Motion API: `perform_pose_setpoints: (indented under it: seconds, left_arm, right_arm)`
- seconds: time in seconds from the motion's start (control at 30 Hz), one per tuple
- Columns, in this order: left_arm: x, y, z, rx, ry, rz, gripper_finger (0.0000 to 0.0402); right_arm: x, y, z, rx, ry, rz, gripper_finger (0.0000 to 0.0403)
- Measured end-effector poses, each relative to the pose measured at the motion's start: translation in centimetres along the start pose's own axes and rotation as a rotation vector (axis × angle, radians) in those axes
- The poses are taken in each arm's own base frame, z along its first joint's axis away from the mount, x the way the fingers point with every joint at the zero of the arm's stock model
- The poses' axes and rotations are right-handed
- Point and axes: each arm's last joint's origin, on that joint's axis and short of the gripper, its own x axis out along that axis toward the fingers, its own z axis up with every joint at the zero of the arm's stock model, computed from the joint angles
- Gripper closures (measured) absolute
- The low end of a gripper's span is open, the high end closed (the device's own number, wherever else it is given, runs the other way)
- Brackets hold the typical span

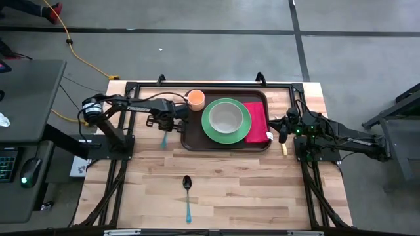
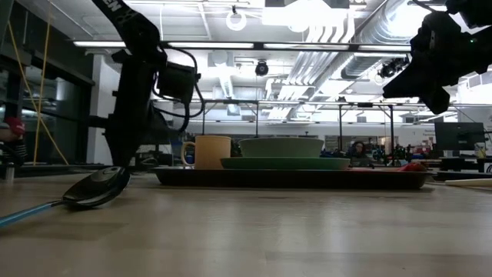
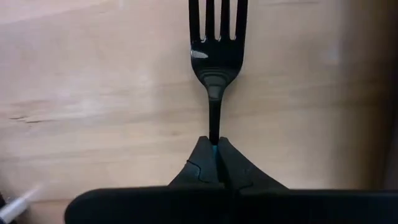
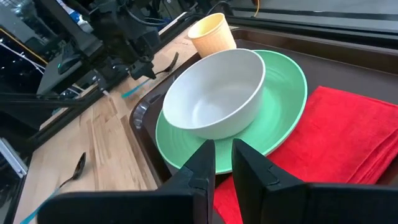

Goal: Set up tray
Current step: Put the blue fork on top of the red table napkin on the brown tray

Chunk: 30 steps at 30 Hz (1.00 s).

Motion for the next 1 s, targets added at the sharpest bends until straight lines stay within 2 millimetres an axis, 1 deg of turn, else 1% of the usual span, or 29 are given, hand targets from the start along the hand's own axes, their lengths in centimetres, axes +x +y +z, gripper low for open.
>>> perform_pose_setpoints:
  seconds: [0.27, 0.43, 0.67, 0.8, 1.0]
  left_arm:
    - [-2.2, 0.0, -1.3, 0.025, -0.038, -0.085, 0.0391]
    - [-3.9, 0.5, -1.8, 0.011, -0.056, -0.159, 0.0389]
    - [-5.9, 1.0, -2.5, -0.001, -0.093, -0.258, 0.0391]
    - [-7.3, 0.5, -2.8, 0.012, -0.106, -0.283, 0.0391]
    - [-11.0, -0.9, -2.7, 0.049, -0.207, -0.366, 0.0391]
  right_arm:
    - [0.0, 0.0, 0.0, -0.002, 0.000, -0.001, 0.0370]
    - [0.0, 0.0, 0.0, 0.002, 0.000, 0.000, 0.0370]
    - [0.2, 0.1, 0.1, 0.077, -0.007, 0.009, 0.0371]
    - [0.7, 0.4, 0.4, 0.097, 0.004, 0.040, 0.0370]
    - [2.0, 0.9, 0.7, 0.093, 0.026, 0.075, 0.0371]
